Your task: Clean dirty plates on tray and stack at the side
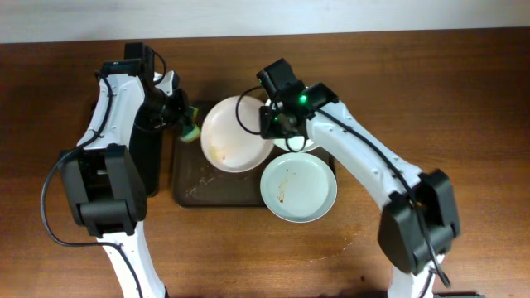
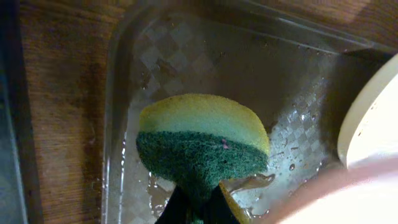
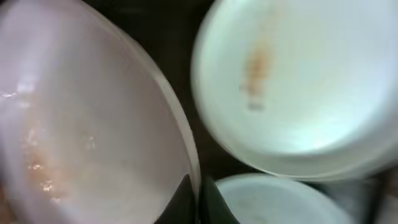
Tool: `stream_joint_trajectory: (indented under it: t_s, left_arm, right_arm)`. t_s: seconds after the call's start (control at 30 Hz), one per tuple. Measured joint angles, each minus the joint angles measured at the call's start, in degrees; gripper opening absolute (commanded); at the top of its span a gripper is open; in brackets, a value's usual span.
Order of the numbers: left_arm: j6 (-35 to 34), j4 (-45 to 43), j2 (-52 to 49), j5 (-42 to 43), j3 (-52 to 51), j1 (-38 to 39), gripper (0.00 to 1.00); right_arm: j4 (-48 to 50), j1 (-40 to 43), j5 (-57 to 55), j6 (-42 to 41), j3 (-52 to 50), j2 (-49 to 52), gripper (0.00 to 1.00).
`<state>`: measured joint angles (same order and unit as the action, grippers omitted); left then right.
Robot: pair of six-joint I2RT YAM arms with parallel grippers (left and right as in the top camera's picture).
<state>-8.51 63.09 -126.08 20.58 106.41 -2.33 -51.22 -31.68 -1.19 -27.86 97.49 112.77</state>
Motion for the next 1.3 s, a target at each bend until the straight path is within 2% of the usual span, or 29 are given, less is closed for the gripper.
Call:
stream_joint_trajectory:
  t_s: [0.17, 0.27, 0.4, 0.57, 0.67, 0.77, 0.87, 0.9, 1.03, 1.17, 1.3]
  left_arm:
    - [0.0, -0.35, 0.0, -1.66, 0.0, 0.0, 0.01]
    - [0.0, -0.37, 0.0, -2.19, 0.0, 0.0, 0.01]
    - [0.0, -0.74, 0.0, -2.62, -0.02, 0.02, 0.01]
    - [0.0, -0.76, 0.0, -2.89, -0.04, 0.07, 0.01]
    - [0.0, -0.76, 0.0, -2.93, -0.07, 0.07, 0.01]
    - [0.0, -0.76, 0.0, -3.08, -0.07, 0.07, 0.01]
    - [0.0, -0.74, 0.0, -3.5, -0.09, 0.07, 0.01]
    - [0.0, -0.76, 0.0, -3.52, -0.09, 0.07, 0.01]
    - [0.0, -0.79, 0.0, -3.67, -0.13, 0.07, 0.01]
    - [-0.02, -1.36, 0.0, -1.92, -0.15, 0.17, 0.01]
    - [-2.38, -4.96, 0.0, 7.06, -0.26, 0.66, 0.01]
  right_arm:
    - [-5.03, -7.45, -24.63, -0.81, 0.0, -2.03, 0.04]
    - [-4.9, -14.78, -44.24, -2.4, 0.0, -2.05, 0.04]
    - [-2.97, -21.64, -62.82, -3.21, 0.0, -2.1, 0.04]
    - [-1.03, -26.05, -78.86, -5.29, 0.0, -2.14, 0.04]
    - [-1.01, -26.67, -82.95, -6.38, 0.0, -2.14, 0.04]
    - [-0.79, -26.4, -79.97, -9.49, 0.0, -2.14, 0.04]
    - [-0.57, -23.34, -64.92, -12.31, 0.0, -2.16, 0.04]
    - [-0.57, -19.12, -55.36, -13.79, 0.0, -2.08, 0.04]
    - [0.92, -9.68, -38.42, -18.36, 0.0, 0.44, 0.04]
    - [4.79, -9.29, -30.69, -21.22, -0.02, 6.91, 0.04]
    - [5.44, -9.22, -27.85, -21.88, -0.02, 8.39, 0.04]
